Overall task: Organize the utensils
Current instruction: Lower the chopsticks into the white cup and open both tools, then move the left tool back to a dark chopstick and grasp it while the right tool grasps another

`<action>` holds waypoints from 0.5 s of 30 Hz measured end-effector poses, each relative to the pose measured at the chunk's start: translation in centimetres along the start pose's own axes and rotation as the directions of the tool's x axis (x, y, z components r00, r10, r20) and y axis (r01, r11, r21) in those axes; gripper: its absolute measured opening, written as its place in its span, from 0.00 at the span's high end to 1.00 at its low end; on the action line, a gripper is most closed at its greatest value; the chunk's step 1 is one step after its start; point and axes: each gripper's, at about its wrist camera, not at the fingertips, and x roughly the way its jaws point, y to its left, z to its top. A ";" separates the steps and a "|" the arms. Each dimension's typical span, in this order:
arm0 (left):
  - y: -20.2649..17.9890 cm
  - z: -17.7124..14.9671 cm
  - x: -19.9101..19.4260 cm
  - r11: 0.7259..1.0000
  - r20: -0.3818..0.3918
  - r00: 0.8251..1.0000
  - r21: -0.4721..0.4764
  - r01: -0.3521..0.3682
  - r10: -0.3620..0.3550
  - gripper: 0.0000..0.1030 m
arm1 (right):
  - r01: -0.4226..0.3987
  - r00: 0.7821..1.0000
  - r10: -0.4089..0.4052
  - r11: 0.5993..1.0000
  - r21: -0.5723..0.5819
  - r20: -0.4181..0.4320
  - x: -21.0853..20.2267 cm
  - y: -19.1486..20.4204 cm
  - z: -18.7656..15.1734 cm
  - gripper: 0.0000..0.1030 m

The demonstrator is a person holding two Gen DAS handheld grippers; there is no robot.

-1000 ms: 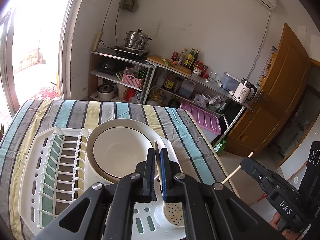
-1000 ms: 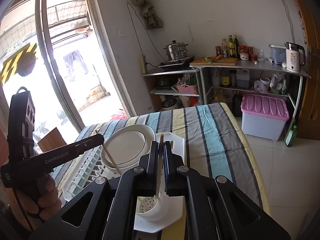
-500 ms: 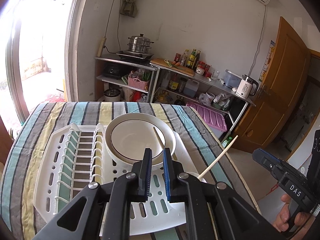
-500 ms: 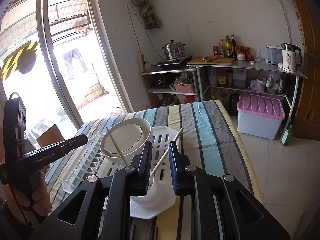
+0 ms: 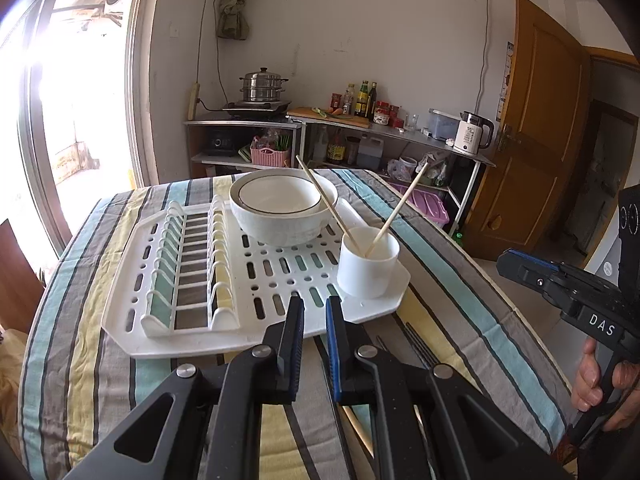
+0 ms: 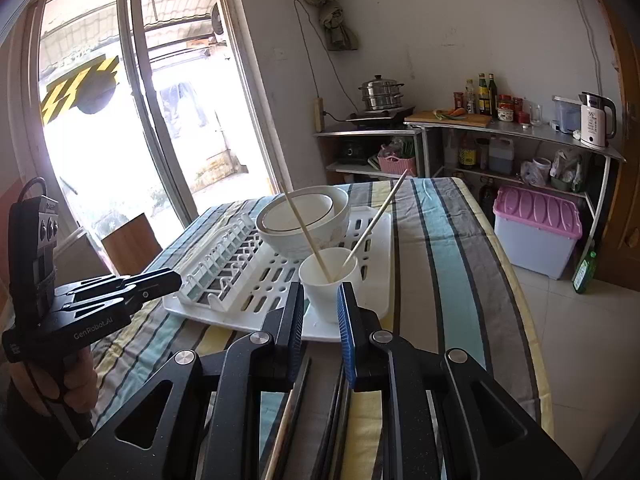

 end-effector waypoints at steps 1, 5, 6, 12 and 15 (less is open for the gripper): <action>0.0 -0.9 -0.5 1.000 -0.002 1.000 -0.002 0.001 -0.001 0.90 | 0.000 1.000 0.000 1.000 -0.008 -0.006 -0.3 0.4 -0.7 0.83; 0.2 -4.4 -2.0 1.000 -0.022 1.000 -0.007 -0.008 0.007 0.90 | -0.008 0.999 0.007 1.000 -0.011 -0.037 -0.9 1.1 -3.0 0.83; 0.3 -5.2 -2.2 1.000 -0.030 0.999 -0.011 -0.009 0.009 0.90 | -0.006 0.999 0.006 1.000 -0.008 -0.044 -1.0 1.2 -3.6 0.83; 1.2 -7.7 -3.5 0.998 -0.049 0.998 -0.047 -0.040 0.038 0.90 | -0.014 0.997 0.014 1.000 0.003 -0.074 -1.6 1.8 -5.8 0.83; 1.4 -8.0 -3.6 0.998 -0.051 0.998 -0.054 -0.040 0.037 0.90 | -0.015 0.996 0.015 1.000 0.000 -0.085 -1.7 2.1 -6.5 0.83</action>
